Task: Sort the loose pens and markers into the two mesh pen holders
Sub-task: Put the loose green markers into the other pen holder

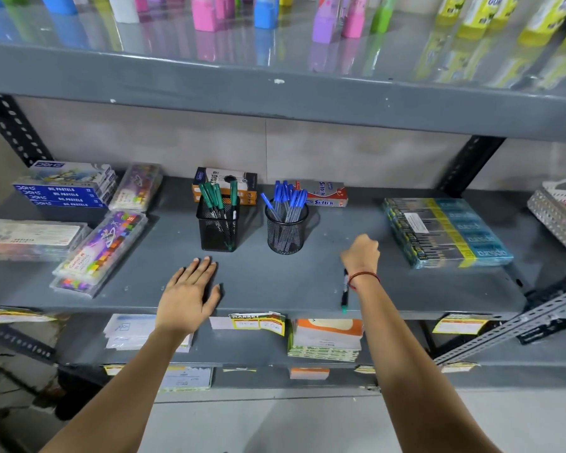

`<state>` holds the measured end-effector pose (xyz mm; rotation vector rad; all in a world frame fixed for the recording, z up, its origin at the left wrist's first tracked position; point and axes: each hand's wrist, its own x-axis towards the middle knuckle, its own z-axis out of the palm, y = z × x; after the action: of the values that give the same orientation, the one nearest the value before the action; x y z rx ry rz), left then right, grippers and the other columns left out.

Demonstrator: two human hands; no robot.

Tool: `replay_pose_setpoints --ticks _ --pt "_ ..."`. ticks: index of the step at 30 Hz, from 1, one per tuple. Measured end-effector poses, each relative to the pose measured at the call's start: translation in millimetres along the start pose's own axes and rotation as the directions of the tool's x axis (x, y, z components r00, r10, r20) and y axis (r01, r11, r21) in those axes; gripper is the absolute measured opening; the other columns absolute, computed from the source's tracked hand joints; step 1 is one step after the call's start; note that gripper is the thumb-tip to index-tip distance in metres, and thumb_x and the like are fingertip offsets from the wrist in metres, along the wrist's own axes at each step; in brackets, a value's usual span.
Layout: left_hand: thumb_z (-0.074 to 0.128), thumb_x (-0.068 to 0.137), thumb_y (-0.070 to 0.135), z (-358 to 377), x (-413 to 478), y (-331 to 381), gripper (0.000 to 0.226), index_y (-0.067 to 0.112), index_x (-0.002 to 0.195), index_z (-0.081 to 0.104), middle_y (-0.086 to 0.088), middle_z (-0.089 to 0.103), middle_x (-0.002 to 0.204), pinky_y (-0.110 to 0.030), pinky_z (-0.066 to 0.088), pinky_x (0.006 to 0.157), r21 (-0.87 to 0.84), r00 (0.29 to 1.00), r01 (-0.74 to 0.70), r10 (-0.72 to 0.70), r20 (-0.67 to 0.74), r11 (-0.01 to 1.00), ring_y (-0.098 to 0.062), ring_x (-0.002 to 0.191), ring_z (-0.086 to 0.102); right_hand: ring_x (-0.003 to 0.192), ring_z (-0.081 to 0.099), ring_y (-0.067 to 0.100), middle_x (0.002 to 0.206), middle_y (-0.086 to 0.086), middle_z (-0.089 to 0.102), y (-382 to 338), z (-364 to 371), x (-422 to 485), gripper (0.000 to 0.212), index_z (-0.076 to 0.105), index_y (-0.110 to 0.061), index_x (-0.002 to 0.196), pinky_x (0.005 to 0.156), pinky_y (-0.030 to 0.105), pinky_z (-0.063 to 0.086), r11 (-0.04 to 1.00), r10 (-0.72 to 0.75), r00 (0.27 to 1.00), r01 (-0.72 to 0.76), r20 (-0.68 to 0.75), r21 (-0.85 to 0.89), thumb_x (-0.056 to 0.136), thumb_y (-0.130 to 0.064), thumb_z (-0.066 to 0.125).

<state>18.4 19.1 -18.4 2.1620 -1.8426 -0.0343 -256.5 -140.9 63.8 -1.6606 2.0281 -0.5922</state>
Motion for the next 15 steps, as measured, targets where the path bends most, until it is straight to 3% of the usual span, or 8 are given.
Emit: replay_pose_setpoints --ticks 3,7,10,12,15 --pt "0.021 0.089 0.049 -0.4 0.4 -0.4 0.062 0.015 0.136 0.043 -0.004 0.042 0.143 -0.039 0.02 0.11 0.001 1.0 0.003 -0.003 0.0 1.0 -0.021 0.135 0.032 0.101 0.062 0.043 0.106 0.029 0.064 -19.1 6.6 -15.8 0.026 0.063 0.008 0.095 0.09 0.042 0.052 0.995 -0.016 0.995 0.006 0.103 0.095 0.073 -0.005 0.069" --pt "0.023 0.089 0.048 -0.7 -0.1 0.0 0.061 0.015 0.133 0.047 -0.004 0.045 0.141 -0.04 0.024 0.109 0.006 1.0 0.013 -0.013 -0.001 1.0 -0.022 0.133 0.035 0.093 0.067 0.027 0.097 0.019 0.073 -59.2 -3.3 -41.4 0.02 0.071 -0.001 0.089 0.094 0.031 0.051 0.952 -0.208 0.959 0.153 0.193 0.265 0.073 -0.011 0.077" --pt "0.023 0.089 0.048 -1.8 -0.3 1.0 0.06 0.015 0.133 0.048 -0.004 0.046 0.14 -0.04 0.025 0.108 0.009 1.0 0.015 -0.015 -0.003 1.0 -0.021 0.132 0.036 0.084 0.064 0.015 0.098 0.014 0.074 -108.4 -21.6 -56.3 0.019 0.07 -0.004 0.097 0.097 0.031 0.049 0.815 -0.396 0.918 0.341 0.022 0.468 0.08 -0.012 0.073" --pt "0.023 0.088 0.048 -1.3 -0.2 1.6 0.061 0.015 0.132 0.048 -0.004 0.047 0.14 -0.039 0.025 0.108 0.007 1.0 0.013 -0.013 -0.007 1.0 -0.021 0.132 0.037 0.079 0.067 0.019 0.093 0.016 0.074 -140.5 -28.3 -56.8 0.014 0.071 -0.003 0.093 0.092 0.038 0.053 0.68 -0.469 0.869 0.469 -0.157 0.563 0.08 -0.008 0.071" --pt "0.023 0.089 0.048 -1.8 -0.2 1.3 0.061 0.014 0.133 0.048 -0.004 0.047 0.14 -0.04 0.026 0.108 0.006 1.0 0.011 -0.011 -0.009 1.0 -0.022 0.132 0.037 0.076 0.07 0.031 0.088 0.022 0.072 -179.6 -19.1 -50.0 0.009 0.069 0.002 0.088 0.076 0.029 0.055 0.568 -0.515 0.785 0.613 -0.344 0.549 0.08 -0.001 0.067"
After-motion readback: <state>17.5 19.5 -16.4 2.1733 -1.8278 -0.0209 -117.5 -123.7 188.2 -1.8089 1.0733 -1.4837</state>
